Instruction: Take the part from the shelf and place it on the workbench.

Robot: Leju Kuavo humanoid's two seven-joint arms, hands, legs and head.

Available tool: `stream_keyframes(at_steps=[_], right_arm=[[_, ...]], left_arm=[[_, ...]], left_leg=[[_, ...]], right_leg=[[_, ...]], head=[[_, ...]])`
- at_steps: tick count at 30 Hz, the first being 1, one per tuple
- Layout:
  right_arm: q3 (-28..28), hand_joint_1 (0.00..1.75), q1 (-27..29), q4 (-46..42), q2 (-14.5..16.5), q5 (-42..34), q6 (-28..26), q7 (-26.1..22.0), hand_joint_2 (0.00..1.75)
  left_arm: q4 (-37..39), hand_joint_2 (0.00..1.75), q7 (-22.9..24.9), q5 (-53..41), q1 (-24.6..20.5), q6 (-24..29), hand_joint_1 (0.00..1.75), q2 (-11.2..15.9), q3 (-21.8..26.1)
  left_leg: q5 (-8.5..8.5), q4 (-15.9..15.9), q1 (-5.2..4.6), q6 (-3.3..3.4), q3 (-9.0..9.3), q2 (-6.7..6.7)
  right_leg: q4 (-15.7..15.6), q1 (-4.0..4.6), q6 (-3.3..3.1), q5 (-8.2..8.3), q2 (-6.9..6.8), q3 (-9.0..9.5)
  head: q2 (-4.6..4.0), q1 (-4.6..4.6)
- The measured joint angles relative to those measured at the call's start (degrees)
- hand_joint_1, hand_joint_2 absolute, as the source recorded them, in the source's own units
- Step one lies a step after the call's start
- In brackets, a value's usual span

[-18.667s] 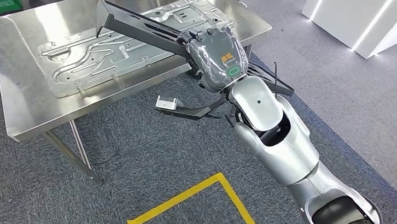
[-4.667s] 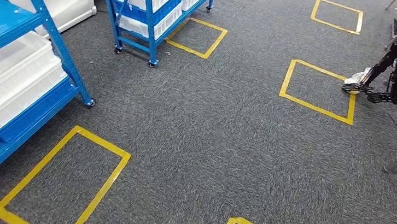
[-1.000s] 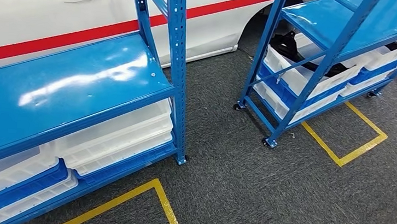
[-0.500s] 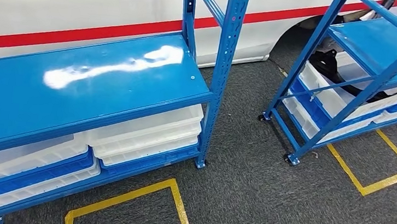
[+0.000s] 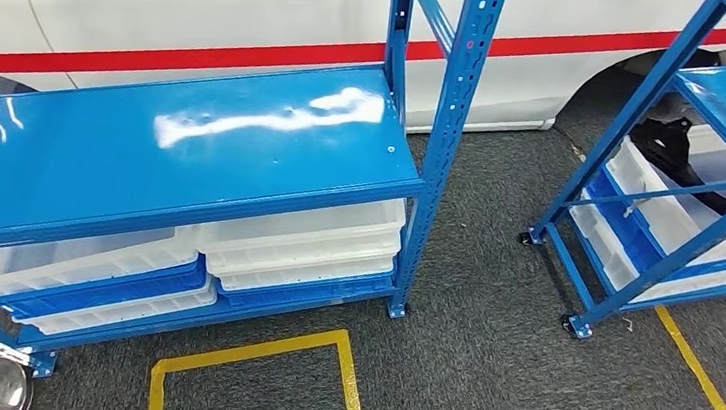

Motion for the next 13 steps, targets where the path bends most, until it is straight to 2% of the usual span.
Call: stream_keyframes(at_steps=[1,2,3,5,6,7,8,9,10,12,13], right_arm=[[0.0,0.00,0.0,0.0,0.0,0.0,0.0,0.0,0.00],[0.0,0.00,0.0,0.0,0.0,0.0,0.0,0.0,0.00],[0.0,0.00,-0.1,0.0,0.0,0.0,0.0,0.0,0.00],[0.0,0.00,-0.1,0.0,0.0,0.0,0.0,0.0,0.00],[0.0,0.00,-0.2,0.0,0.0,0.0,0.0,0.0,0.00],[0.0,0.00,-0.2,0.0,0.0,0.0,0.0,0.0,0.00],[0.0,0.00,-0.3,0.0,0.0,0.0,0.0,0.0,0.00],[0.0,0.00,-0.4,0.0,0.0,0.0,0.0,0.0,0.00],[0.0,0.00,-0.5,0.0,0.0,0.0,0.0,0.0,0.00],[-0.1,0.00,-0.5,0.0,0.0,-1.1,1.7,0.1,0.00],[-0.1,0.00,-0.5,0.0,0.0,-1.4,2.2,0.1,0.00]], left_arm=[[0.0,0.00,0.0,0.0,0.1,0.0,0.00,0.0,0.0],[0.0,0.00,0.0,0.0,0.1,0.0,0.00,0.0,0.0],[0.0,0.00,0.0,0.0,0.2,0.0,0.00,0.0,0.0],[0.0,0.00,0.0,0.0,0.0,0.0,0.00,0.0,0.0],[0.0,0.00,0.0,0.0,-0.1,0.0,0.00,0.0,0.0],[0.0,0.00,0.0,0.0,-0.1,0.0,0.00,0.0,0.0],[0.0,0.00,0.0,0.0,0.0,0.0,0.00,0.0,0.0],[0.0,0.00,0.0,0.0,0.1,0.0,0.00,0.0,0.0],[0.0,0.00,0.0,0.0,0.2,0.0,0.00,0.0,0.0],[0.0,0.00,0.6,-0.3,0.1,0.2,0.00,-0.1,0.0],[0.0,0.00,0.7,-0.4,0.0,0.3,0.00,-0.1,0.0]], left_leg=[[0.51,0.1,0.04,0.00,0.11,0.16],[2.10,-2.4,0.03,0.12,1.58,0.44],[4.07,-6.4,-0.02,0.37,3.90,1.16],[6.29,-13.7,-0.50,1.20,7.87,3.23],[6.50,-15.4,-0.74,1.58,8.70,3.82],[6.29,-15.8,-0.96,1.88,8.79,3.82],[6.41,-15.9,-0.99,2.12,8.65,3.20],[6.58,-16.2,-0.83,2.38,8.76,2.70],[6.76,-16.6,-0.66,2.67,8.94,2.24],[7.15,-17.3,-0.28,3.29,9.35,1.52],[7.18,-17.3,-0.29,3.42,9.35,1.37]], right_leg=[[0.0,0.07,0.01,-0.09,-0.71,0.08],[0.0,0.13,0.07,-0.21,-1.37,0.25],[0.0,0.19,0.18,-0.38,-2.01,0.50],[0.1,0.48,0.61,-0.77,-3.20,0.93],[0.1,0.58,0.88,-0.92,-3.72,1.08],[0.0,0.68,1.16,-1.00,-4.19,1.18],[-0.1,0.69,1.42,-1.00,-4.66,1.36],[-0.1,0.61,1.75,-1.16,-4.58,1.53],[0.4,0.52,2.06,-1.67,-3.63,1.47],[4.4,0.27,2.57,-4.30,-0.50,-0.27],[5.8,0.25,2.63,-5.18,0.54,-0.95]], head=[[0.00,0.00],[0.01,0.00],[0.01,0.00],[0.01,0.01],[0.01,0.02],[0.01,0.02],[0.01,0.02],[0.01,0.02],[0.01,0.05],[0.01,0.10],[0.00,0.12]])
